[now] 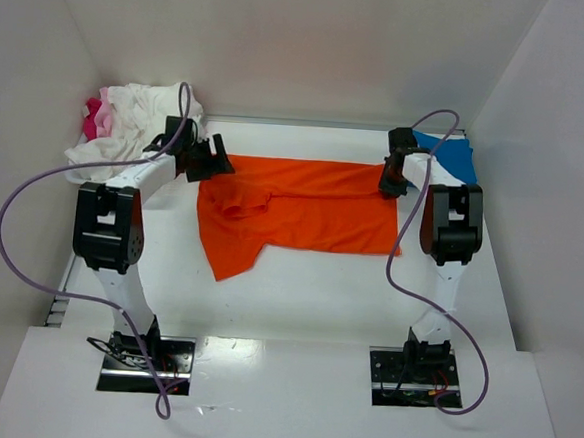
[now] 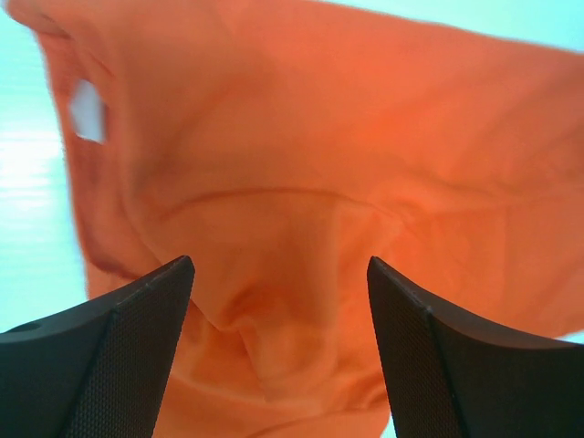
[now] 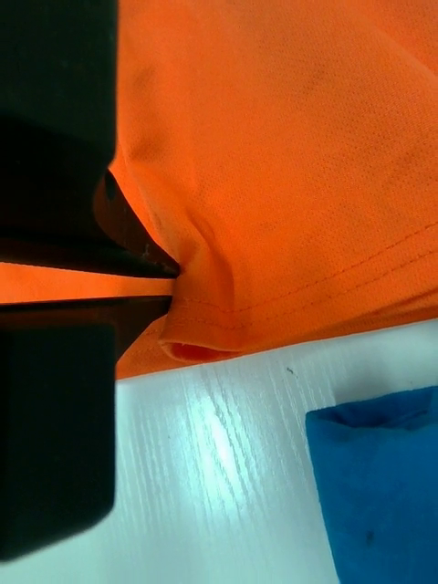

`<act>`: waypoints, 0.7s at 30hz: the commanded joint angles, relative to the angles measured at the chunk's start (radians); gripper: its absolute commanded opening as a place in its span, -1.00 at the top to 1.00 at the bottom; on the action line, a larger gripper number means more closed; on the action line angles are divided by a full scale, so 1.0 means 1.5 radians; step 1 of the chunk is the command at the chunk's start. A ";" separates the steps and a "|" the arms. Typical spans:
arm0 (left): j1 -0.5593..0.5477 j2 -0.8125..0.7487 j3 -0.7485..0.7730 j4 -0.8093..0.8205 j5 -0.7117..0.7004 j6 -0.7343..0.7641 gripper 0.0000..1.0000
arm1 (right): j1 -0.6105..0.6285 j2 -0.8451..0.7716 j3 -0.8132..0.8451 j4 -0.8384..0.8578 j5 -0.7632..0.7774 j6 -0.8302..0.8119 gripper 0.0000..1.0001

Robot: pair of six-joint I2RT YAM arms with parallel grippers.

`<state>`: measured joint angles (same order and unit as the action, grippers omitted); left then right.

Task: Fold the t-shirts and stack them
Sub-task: Fold the flattened tshirt in 1/3 of the way

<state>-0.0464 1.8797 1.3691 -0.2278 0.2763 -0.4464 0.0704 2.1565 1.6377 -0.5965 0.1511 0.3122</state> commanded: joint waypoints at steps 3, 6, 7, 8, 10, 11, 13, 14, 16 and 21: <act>-0.011 -0.059 -0.070 -0.012 0.034 0.020 -0.67 | -0.018 -0.053 -0.028 0.022 0.023 -0.005 0.42; -0.017 -0.065 -0.093 -0.019 0.047 0.020 -0.64 | -0.018 -0.045 -0.035 0.029 0.023 -0.005 0.37; -0.017 -0.066 -0.095 -0.019 0.048 0.020 -0.62 | -0.018 -0.045 -0.041 0.034 0.023 -0.005 0.37; -0.022 -0.066 -0.101 -0.019 0.048 0.020 -0.59 | -0.018 -0.045 -0.042 0.035 0.023 -0.005 0.37; -0.029 -0.066 -0.102 -0.019 0.053 0.020 -0.56 | -0.018 -0.045 -0.042 0.041 0.023 0.001 0.37; -0.030 -0.061 -0.102 -0.014 0.054 0.020 -0.50 | -0.018 -0.045 -0.047 0.048 0.023 0.001 0.37; -0.035 -0.054 -0.102 -0.013 0.054 0.020 -0.45 | -0.018 -0.051 -0.053 0.055 0.029 0.008 0.37; -0.037 -0.048 -0.102 -0.013 0.054 0.020 -0.40 | -0.018 -0.056 -0.054 0.062 0.034 0.008 0.37; -0.043 -0.040 -0.102 -0.013 0.054 0.020 -0.33 | -0.018 -0.062 -0.054 0.068 0.040 0.008 0.37; -0.056 -0.020 -0.102 -0.013 0.048 0.020 -0.11 | -0.018 -0.063 -0.041 0.069 0.048 0.008 0.28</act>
<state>-0.1181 1.8247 1.2152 -0.2612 0.3347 -0.4393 0.0475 2.1227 1.5681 -0.5379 0.1856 0.3172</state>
